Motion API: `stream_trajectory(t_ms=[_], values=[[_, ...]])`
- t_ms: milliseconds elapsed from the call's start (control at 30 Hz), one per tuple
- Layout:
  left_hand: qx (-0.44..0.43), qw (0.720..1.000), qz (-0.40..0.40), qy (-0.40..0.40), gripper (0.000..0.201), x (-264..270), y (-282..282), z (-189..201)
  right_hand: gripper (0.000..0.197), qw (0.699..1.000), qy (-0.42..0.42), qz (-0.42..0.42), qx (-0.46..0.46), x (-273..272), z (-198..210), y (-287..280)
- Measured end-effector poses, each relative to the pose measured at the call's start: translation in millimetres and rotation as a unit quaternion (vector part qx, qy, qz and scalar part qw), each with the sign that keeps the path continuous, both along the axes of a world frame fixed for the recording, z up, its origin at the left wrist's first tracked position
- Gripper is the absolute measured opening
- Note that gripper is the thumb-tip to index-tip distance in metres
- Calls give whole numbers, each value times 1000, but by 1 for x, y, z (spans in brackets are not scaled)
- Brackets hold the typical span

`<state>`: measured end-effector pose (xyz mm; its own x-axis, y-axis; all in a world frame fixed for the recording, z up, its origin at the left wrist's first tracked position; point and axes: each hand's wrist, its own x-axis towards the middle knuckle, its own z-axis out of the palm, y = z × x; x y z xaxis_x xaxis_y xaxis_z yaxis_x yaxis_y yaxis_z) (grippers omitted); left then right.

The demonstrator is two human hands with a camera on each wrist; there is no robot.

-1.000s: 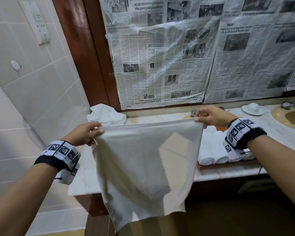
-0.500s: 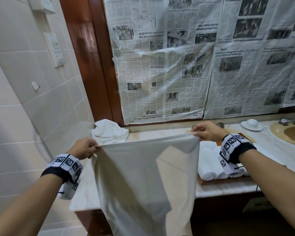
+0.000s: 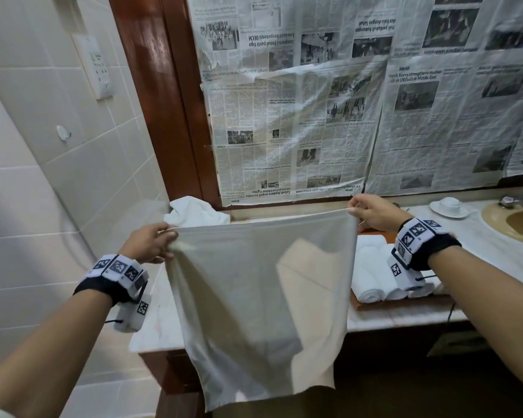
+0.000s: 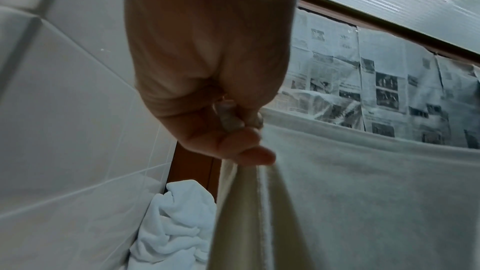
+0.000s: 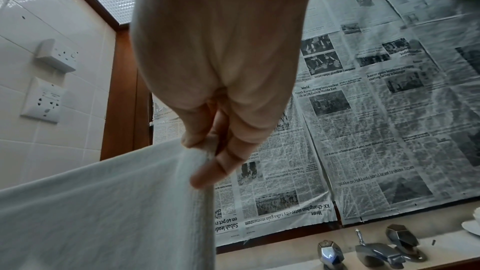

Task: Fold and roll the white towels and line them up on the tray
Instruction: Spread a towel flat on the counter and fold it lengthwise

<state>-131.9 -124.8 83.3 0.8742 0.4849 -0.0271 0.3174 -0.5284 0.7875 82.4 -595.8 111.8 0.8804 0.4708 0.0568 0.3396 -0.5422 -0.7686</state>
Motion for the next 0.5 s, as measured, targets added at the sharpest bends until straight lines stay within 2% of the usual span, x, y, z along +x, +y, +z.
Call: stream_trajectory(t_ms=[200,500], values=[[-12,1000,-11,-19,13,5,23,-1,7,998,57,9,33,4,1,-1],[-3,993,53,-101,10,17,36,4,15,996,69,4,48,17,5,2]])
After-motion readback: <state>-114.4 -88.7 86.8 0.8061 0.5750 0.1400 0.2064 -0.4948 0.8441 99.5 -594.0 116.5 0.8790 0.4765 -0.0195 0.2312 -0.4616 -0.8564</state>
